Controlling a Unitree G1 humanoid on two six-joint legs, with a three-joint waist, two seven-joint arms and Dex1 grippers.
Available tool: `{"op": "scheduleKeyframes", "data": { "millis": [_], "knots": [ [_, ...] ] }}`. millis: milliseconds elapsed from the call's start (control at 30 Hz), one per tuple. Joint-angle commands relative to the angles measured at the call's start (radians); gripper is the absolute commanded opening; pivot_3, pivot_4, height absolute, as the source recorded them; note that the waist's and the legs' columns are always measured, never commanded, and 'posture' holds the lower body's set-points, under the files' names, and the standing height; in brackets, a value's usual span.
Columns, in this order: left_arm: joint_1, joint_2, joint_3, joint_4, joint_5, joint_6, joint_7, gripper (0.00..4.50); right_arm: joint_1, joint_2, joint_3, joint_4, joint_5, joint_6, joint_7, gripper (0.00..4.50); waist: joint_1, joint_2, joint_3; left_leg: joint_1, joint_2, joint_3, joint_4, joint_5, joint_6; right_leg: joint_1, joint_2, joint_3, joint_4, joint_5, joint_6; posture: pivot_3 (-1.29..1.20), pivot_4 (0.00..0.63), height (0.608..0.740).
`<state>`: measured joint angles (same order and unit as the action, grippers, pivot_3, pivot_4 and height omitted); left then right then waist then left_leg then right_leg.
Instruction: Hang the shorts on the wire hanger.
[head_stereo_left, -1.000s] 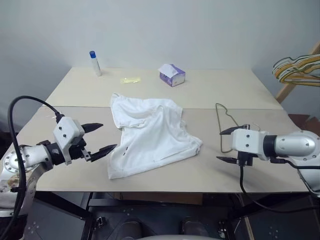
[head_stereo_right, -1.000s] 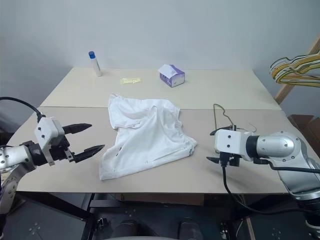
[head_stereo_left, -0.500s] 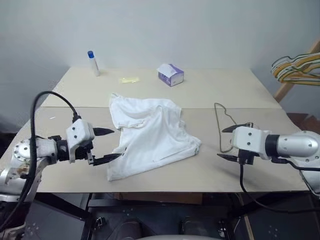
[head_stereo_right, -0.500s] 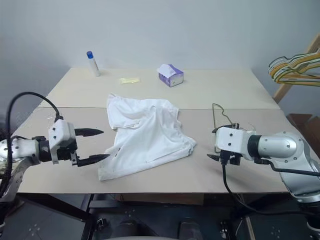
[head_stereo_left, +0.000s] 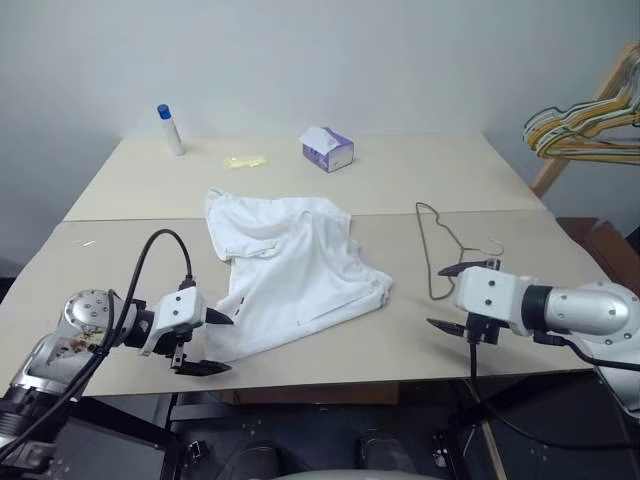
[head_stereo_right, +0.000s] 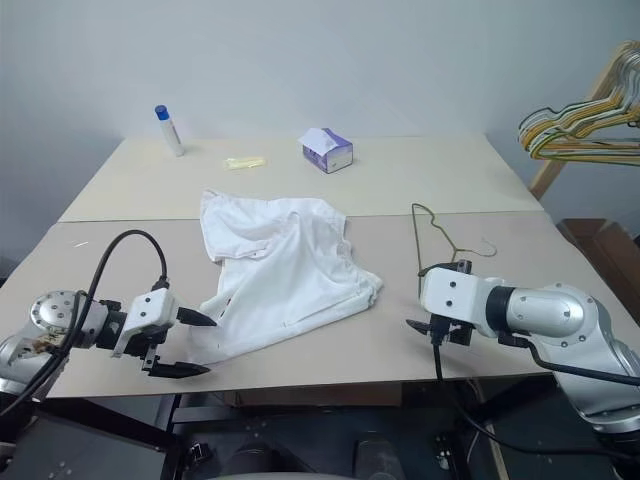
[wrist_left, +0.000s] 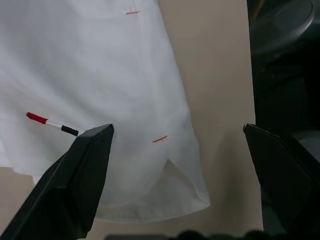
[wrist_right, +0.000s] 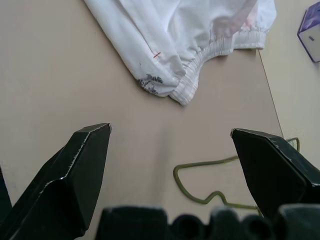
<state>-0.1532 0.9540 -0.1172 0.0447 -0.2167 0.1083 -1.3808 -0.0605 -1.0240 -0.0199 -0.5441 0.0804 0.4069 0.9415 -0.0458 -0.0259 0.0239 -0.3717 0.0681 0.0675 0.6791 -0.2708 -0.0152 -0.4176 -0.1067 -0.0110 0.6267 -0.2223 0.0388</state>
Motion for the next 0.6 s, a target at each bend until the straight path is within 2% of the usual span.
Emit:
{"op": "scheduleKeyframes", "data": {
  "millis": [33, 100, 467, 600],
  "knots": [
    [-0.021, 0.005, -0.021, 0.049, 0.061, -0.061, 0.008, 4.09, -0.002, 0.005, -0.038, -0.039, 0.004, 0.015, -0.019, 4.5, -0.003, 0.0, 0.0, 0.0, 0.0, 0.0, 0.0, 0.0, 0.0, 0.0, 0.0, 0.0, 0.0, 0.0, 0.0, -0.08, 0.0, 0.74],
    [-0.025, 0.011, -0.034, 0.076, 0.094, -0.086, 0.011, 3.59, -0.002, 0.007, -0.036, -0.043, 0.004, 0.019, -0.022, 4.5, -0.004, 0.0, 0.0, 0.0, 0.0, 0.0, 0.0, 0.0, 0.0, 0.0, 0.0, 0.0, 0.0, 0.0, 0.0, -0.08, 0.0, 0.74],
    [-0.042, -0.002, -0.02, 0.122, 0.092, -0.106, 0.01, 0.01, -0.045, 0.013, 0.01, -0.01, -0.016, -0.001, -0.023, 4.5, -0.001, 0.0, 0.0, 0.0, 0.0, 0.0, 0.0, 0.0, 0.0, 0.0, 0.0, 0.0, 0.001, 0.0, 0.0, -0.07, 0.0, 0.74],
    [-0.051, -0.013, 0.002, 0.136, 0.101, -0.139, 0.061, 0.01, -0.088, 0.031, 0.092, 0.026, -0.079, -0.026, -0.032, 4.5, -0.001, 0.0, 0.0, 0.0, 0.0, 0.0, 0.0, 0.0, 0.0, 0.0, 0.0, 0.0, 0.001, 0.0, 0.0, -0.06, 0.0, 0.74]
  ]
}}
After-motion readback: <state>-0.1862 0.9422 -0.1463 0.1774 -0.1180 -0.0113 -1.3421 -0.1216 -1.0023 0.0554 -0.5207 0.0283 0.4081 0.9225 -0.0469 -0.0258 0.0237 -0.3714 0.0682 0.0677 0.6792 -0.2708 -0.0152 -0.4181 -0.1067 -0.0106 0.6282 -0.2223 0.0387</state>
